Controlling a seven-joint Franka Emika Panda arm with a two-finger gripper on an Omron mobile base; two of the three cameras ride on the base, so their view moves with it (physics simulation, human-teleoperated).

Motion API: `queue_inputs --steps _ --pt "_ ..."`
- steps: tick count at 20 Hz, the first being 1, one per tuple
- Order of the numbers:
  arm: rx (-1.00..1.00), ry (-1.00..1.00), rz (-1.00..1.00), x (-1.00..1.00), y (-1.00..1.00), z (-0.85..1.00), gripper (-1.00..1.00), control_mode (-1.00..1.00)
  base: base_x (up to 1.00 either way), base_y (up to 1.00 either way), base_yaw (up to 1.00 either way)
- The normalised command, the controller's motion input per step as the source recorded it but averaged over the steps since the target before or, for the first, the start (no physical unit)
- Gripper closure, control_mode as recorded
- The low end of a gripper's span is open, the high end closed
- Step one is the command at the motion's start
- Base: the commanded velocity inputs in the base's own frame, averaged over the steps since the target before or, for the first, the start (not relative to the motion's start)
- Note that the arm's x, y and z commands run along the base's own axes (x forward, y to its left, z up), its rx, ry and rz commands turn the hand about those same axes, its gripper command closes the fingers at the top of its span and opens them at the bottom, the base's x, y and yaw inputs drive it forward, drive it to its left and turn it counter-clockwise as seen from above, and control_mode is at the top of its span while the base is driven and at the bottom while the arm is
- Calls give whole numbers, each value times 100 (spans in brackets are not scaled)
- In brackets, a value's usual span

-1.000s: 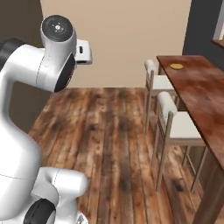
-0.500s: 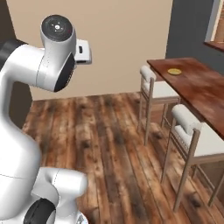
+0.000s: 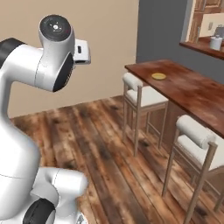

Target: Pick the cup of tea, navigate to the dining table, and place it on the saucer.

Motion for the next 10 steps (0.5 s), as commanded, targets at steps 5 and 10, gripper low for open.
queue_inputs --steps 5,10 --pt "0 0 0 0 0 0 100 100 100 67 -39" --pt "0 0 0 0 0 0 100 100 100 40 -32"
